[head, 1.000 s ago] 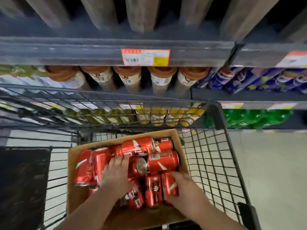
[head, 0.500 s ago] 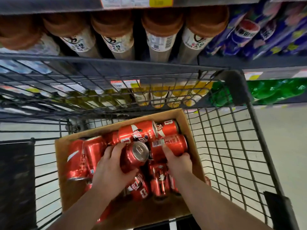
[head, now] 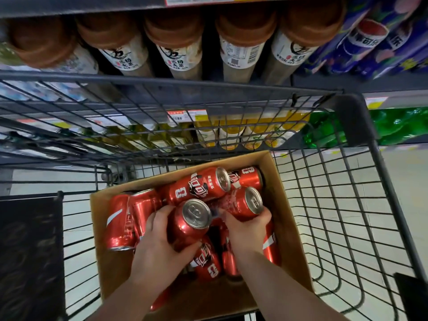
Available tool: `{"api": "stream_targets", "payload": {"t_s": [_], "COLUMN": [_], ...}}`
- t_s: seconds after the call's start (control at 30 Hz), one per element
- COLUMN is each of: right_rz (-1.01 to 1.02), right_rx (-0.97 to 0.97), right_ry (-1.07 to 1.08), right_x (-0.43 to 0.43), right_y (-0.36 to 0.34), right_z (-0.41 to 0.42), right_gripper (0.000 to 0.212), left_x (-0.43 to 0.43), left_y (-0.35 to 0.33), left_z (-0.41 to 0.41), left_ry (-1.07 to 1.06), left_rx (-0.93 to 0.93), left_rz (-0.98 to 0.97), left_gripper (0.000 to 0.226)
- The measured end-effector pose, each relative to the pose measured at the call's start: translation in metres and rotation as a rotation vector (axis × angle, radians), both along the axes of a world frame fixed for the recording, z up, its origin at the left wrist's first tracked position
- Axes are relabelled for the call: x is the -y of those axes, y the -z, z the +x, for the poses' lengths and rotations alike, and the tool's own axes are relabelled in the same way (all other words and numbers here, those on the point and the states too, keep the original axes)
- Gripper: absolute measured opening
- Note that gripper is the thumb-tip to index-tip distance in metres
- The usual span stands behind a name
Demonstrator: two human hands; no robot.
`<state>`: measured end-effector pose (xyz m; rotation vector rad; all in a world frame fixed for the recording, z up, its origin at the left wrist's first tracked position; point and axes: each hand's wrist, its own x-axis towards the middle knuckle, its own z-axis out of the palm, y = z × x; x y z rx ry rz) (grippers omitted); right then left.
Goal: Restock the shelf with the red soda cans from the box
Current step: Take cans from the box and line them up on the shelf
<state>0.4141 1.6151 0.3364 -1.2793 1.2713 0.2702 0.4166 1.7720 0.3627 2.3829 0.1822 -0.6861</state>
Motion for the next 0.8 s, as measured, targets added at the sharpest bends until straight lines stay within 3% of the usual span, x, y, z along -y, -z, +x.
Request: {"api": "stream_targets", "payload": {"t_s": [0.13,0.43,0.63,0.8], "right_rz": [0.029,-0.007,-0.067,-0.160], "right_rx": [0.101,0.256,0.374,0.468], "right_ry": [-0.121,-0.332,-0.351,-0.274], "right_x": [0.013,0.044,0.061,0.088], "right_y": [-0.019,-0.097,-0.181,-0.240], "right_z": [-0.005,-0.016,-0.029,-0.048], "right_gripper": [0.073,0.065,0.058,0.070], "left_x": [0.000,0.019,0.039,0.070], "left_y": [-0.009,-0.085,-0.159,-0.206], "left_z": [0.000,0.001,-0.005,-0.007], "left_ry": [-0.105,-0.332,-0.357,-0.328], "left_rx": [-0.052,-0.073,0.003,0.074], "left_rz": [-0.105,-0.352,-0.440,-0.524], "left_gripper": [0.088,0.071,0.057,0.052]}}
